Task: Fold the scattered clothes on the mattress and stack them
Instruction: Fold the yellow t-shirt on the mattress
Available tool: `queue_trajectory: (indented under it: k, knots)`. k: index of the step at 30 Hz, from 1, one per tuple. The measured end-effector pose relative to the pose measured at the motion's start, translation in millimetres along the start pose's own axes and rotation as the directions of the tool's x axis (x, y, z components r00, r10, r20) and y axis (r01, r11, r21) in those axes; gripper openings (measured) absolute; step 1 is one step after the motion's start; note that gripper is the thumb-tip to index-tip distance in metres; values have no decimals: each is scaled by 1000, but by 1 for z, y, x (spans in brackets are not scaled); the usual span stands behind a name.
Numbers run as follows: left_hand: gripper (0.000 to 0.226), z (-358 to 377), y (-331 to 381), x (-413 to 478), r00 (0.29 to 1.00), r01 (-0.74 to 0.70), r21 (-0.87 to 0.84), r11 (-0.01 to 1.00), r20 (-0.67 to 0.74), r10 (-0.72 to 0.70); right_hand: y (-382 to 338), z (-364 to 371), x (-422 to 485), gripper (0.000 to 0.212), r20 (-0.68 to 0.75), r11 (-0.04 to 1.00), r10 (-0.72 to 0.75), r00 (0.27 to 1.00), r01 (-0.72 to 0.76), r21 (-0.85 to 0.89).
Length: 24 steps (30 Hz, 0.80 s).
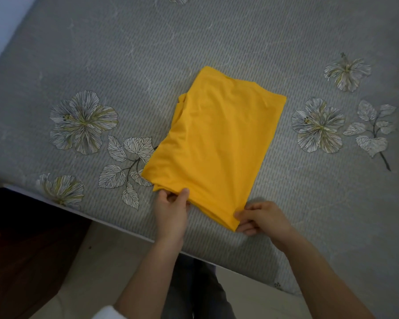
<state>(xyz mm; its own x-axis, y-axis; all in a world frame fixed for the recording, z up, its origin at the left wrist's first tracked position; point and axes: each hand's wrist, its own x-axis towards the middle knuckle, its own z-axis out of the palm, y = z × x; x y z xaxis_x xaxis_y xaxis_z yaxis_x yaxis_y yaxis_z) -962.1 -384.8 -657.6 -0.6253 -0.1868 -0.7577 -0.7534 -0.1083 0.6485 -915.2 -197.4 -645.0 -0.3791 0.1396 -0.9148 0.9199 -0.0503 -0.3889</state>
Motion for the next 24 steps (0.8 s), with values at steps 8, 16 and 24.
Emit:
queue_trajectory:
  k: [8,16,24]
  knots:
    - [9,-62,12,21,888,-280,269,921,-293,355,-21,-8,-12,27,56,967,-60,997,72,-242]
    - [37,-89,23,49,884,-194,308,931,-356,302,-95,-34,41,37,-399,817,-510,762,284,-502]
    - [33,-95,26,47,968,-59,421,905,-198,155,-106,21,60,52,-359,892,-350,865,191,-410]
